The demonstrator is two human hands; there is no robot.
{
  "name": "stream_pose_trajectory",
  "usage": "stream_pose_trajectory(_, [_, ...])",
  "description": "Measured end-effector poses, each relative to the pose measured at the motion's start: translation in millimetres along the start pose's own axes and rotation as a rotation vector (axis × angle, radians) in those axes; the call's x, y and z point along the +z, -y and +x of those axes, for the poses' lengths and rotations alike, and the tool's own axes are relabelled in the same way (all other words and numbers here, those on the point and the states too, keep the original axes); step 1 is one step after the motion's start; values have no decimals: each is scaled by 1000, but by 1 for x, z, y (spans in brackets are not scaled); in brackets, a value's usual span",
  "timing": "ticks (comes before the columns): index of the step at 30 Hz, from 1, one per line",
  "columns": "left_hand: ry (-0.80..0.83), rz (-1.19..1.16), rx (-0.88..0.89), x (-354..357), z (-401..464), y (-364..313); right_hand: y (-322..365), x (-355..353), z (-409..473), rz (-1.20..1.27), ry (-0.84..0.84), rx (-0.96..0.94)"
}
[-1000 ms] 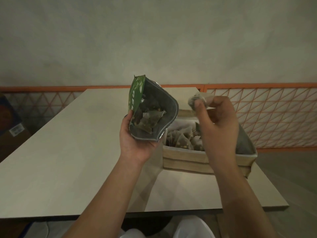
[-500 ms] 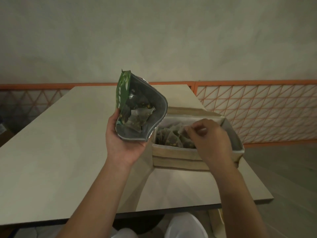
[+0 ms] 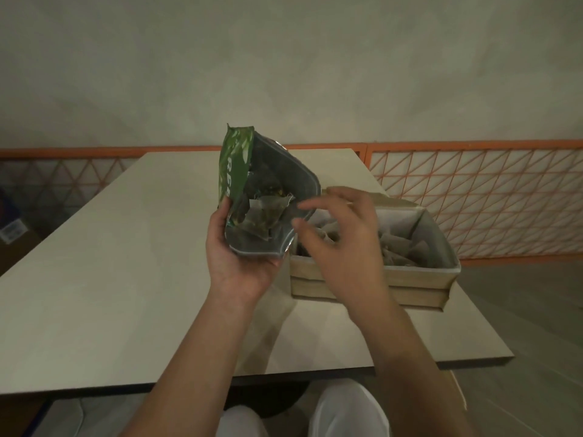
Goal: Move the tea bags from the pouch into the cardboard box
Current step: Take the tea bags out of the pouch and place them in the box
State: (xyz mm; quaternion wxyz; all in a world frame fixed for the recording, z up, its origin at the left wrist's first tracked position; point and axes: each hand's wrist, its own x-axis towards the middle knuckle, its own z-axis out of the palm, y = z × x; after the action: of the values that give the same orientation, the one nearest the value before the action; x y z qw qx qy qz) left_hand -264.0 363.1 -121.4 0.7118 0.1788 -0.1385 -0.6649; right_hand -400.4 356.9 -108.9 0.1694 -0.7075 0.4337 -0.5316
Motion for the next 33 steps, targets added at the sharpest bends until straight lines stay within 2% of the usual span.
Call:
stream_pose_trajectory(4, [-13, -14, -2, 3, -2, 3, 6, 21, 15, -314, 50, -27])
stream_pose_trajectory(9, [-30, -4, 0, 7, -4, 6, 8, 31, 20, -504, -49, -54])
stream_pose_trajectory(12, [-24, 7, -2, 8, -3, 5, 1, 31, 19, -412, -127, -94])
stream_pose_trajectory(16, [12, 14, -11, 10, 0, 3, -2, 14, 19, -39, -212, -102])
stream_pose_trajectory(23, [22, -15, -39, 8, 5, 3, 0, -26, 23, 363, -260, 118])
stream_pose_trajectory(26, [37, -37, -39, 9, 6, 3, -11, -37, 25, 319, -315, 152])
stream_pose_trajectory(30, [47, -34, -43, 9, 7, 2, -37, -38, 23, 126, -240, 174])
stream_pose_trajectory(33, [35, -34, -52, 7, 6, 0, -55, -38, 20, 24, -250, 168])
